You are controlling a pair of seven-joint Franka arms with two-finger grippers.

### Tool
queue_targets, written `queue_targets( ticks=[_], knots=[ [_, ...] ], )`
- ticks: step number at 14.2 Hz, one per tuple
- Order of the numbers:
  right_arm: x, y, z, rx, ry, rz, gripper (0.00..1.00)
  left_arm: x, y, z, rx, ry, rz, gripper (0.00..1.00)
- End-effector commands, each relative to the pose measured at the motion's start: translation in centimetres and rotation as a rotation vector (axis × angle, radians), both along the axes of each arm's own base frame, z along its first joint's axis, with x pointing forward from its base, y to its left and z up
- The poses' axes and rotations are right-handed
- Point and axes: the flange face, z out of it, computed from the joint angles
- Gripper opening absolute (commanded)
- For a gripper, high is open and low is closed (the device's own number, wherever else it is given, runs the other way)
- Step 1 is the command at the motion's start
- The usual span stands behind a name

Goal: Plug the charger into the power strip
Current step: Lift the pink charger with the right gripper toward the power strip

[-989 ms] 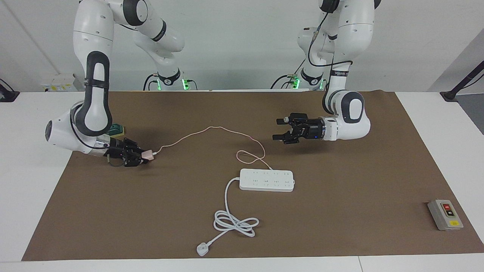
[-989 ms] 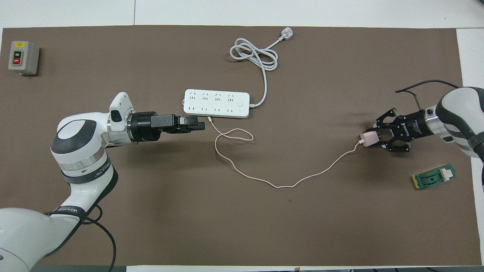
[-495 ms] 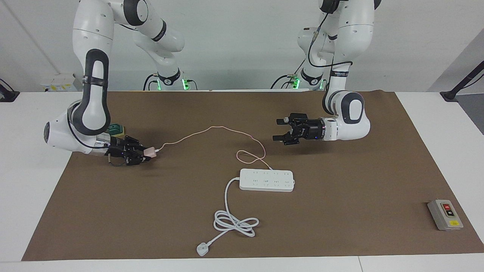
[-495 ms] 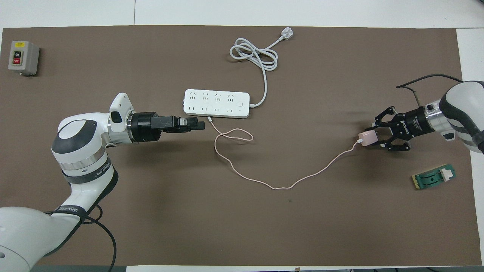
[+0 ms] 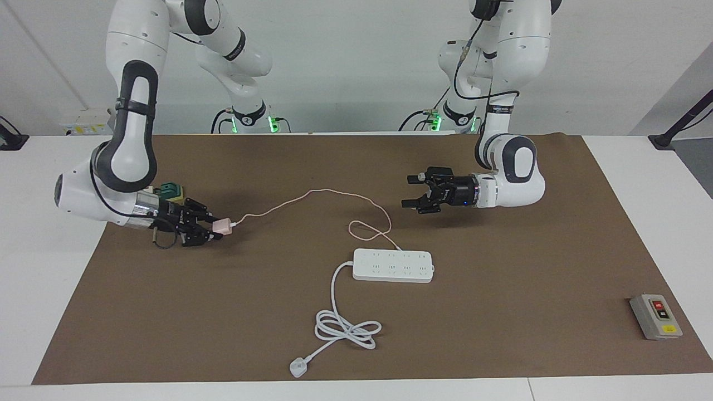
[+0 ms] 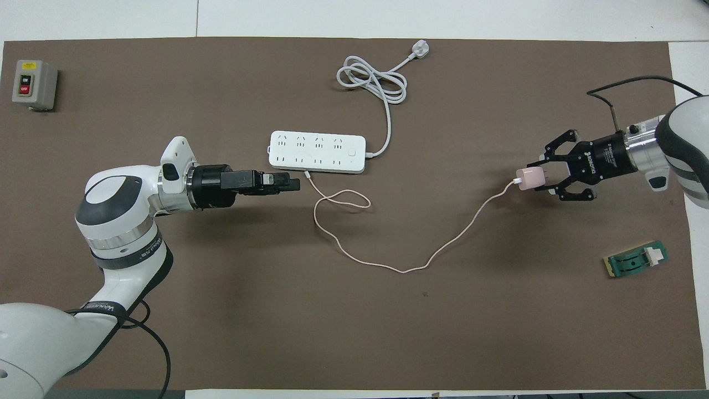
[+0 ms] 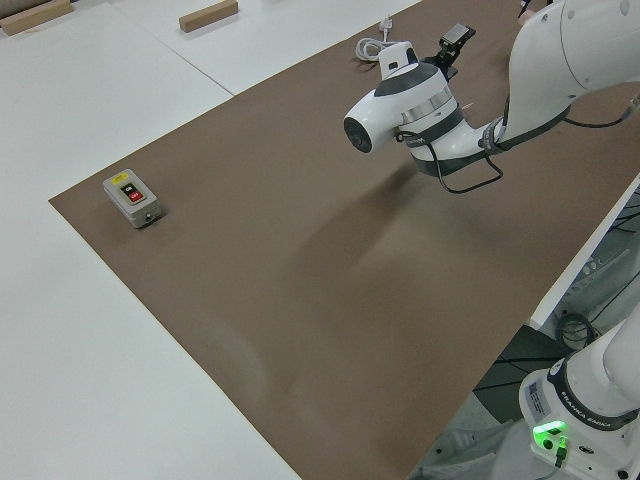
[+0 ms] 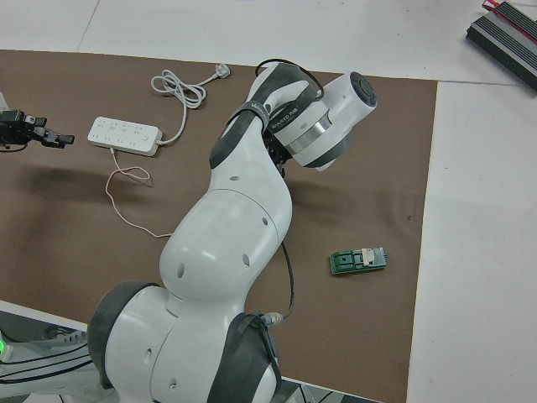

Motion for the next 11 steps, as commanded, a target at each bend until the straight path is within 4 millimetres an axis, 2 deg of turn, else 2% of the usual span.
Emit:
queue_targets(
  ticks=[1,2,5,8,11],
  knots=[
    [0.4,5.0,4.2,0.011,0.017,-0.042,0.0,0.1,0.3,2.2,-0.021,0.036,0.007,1.0],
    [0.5,7.4,5.0,0.006,0.023,-0.043,0.0,0.4,0.7,2.5,-0.019,0.046,0.014,1.0],
    [1.2,12.9,7.4,-0.016,0.027,-0.071,0.0,0.7,0.8,3.0,-0.02,0.052,0.017,1.0],
    [1.7,18.7,10.8,-0.024,0.026,-0.083,0.0,0.7,0.9,3.9,-0.023,0.05,0.018,1.0],
    [1.2,24.7,12.5,-0.03,0.02,-0.116,0.0,0.7,1.0,4.3,-0.02,0.043,0.025,1.0]
  ],
)
